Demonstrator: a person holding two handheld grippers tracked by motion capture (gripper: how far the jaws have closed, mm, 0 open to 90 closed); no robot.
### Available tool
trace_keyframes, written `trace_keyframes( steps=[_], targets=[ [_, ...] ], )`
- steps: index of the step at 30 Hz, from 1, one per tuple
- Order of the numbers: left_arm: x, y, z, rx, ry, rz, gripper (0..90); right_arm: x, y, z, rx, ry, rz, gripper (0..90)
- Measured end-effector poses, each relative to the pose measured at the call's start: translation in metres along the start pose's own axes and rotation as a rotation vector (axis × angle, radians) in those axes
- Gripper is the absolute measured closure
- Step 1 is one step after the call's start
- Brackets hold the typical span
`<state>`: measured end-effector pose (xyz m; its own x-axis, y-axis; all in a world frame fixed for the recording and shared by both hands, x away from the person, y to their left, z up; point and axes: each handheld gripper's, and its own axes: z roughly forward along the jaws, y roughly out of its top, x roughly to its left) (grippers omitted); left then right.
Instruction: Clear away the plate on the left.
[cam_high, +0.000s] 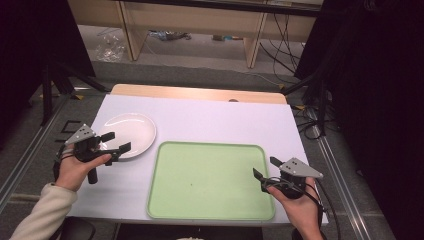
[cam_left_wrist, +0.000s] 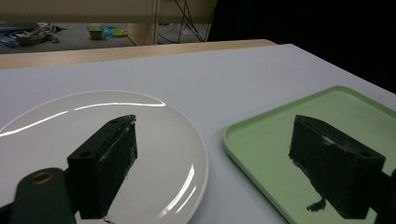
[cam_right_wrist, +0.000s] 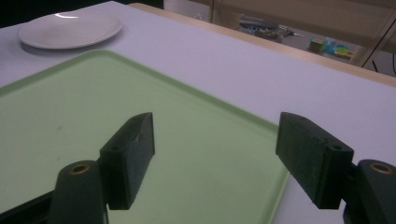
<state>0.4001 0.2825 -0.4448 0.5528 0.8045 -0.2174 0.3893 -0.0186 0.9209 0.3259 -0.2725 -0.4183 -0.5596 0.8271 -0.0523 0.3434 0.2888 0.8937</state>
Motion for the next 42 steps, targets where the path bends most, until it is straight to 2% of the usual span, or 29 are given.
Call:
trace_keyframes(
  steps=[5, 6, 7, 9, 14, 21, 22, 25, 30, 32, 36, 38, 39, 42],
  targets=[
    [0.006, -0.001, -0.002, 0.007, 0.022, -0.019, 14.6, 0.000, 0.000, 0.001, -0.015, -0.008, -0.013, 29.0],
    [0.008, -0.001, -0.004, 0.007, 0.035, -0.034, 14.7, 0.000, 0.000, 0.000, -0.013, -0.006, -0.012, 29.0],
    [0.010, -0.001, -0.004, 0.007, 0.038, -0.040, 14.8, 0.001, 0.001, -0.001, 0.005, 0.002, -0.004, 29.0],
    [0.011, -0.001, -0.005, 0.006, 0.044, -0.045, 14.8, 0.001, 0.001, -0.001, 0.004, 0.001, -0.006, 29.0],
    [0.025, -0.002, -0.007, 0.005, 0.083, -0.090, 15.1, 0.001, 0.001, 0.000, -0.004, -0.005, -0.012, 29.0],
    [0.040, -0.002, -0.007, 0.005, 0.120, -0.122, 15.0, 0.001, 0.001, 0.000, 0.003, -0.011, -0.016, 29.0],
    [0.043, -0.002, -0.007, 0.008, 0.129, -0.129, 15.0, 0.001, 0.001, 0.001, -0.012, -0.010, -0.015, 29.0],
    [0.050, -0.004, -0.005, 0.017, 0.143, -0.156, 15.1, 0.002, 0.001, 0.000, 0.009, 0.002, -0.002, 29.0],
    [0.065, -0.009, 0.000, 0.042, 0.170, -0.200, 15.4, 0.001, 0.001, 0.001, -0.006, -0.007, -0.011, 29.0],
    [0.073, -0.010, 0.003, 0.056, 0.186, -0.221, 15.5, 0.002, 0.001, 0.001, 0.010, 0.003, -0.001, 29.0],
    [0.079, -0.013, 0.006, 0.073, 0.195, -0.251, 15.6, 0.002, 0.000, 0.003, -0.006, 0.009, 0.005, 29.0],
    [0.083, -0.015, 0.008, 0.089, 0.214, -0.268, 15.6, 0.001, 0.001, 0.002, 0.000, -0.003, -0.007, 29.0],
    [0.085, -0.016, 0.009, 0.097, 0.215, -0.286, 16.2, 0.001, 0.001, 0.003, -0.002, -0.004, -0.012, 29.0],
    [0.088, -0.019, 0.011, 0.102, 0.213, -0.307, 16.3, 0.001, 0.001, 0.003, -0.003, -0.003, -0.015, 29.0]
  ],
)
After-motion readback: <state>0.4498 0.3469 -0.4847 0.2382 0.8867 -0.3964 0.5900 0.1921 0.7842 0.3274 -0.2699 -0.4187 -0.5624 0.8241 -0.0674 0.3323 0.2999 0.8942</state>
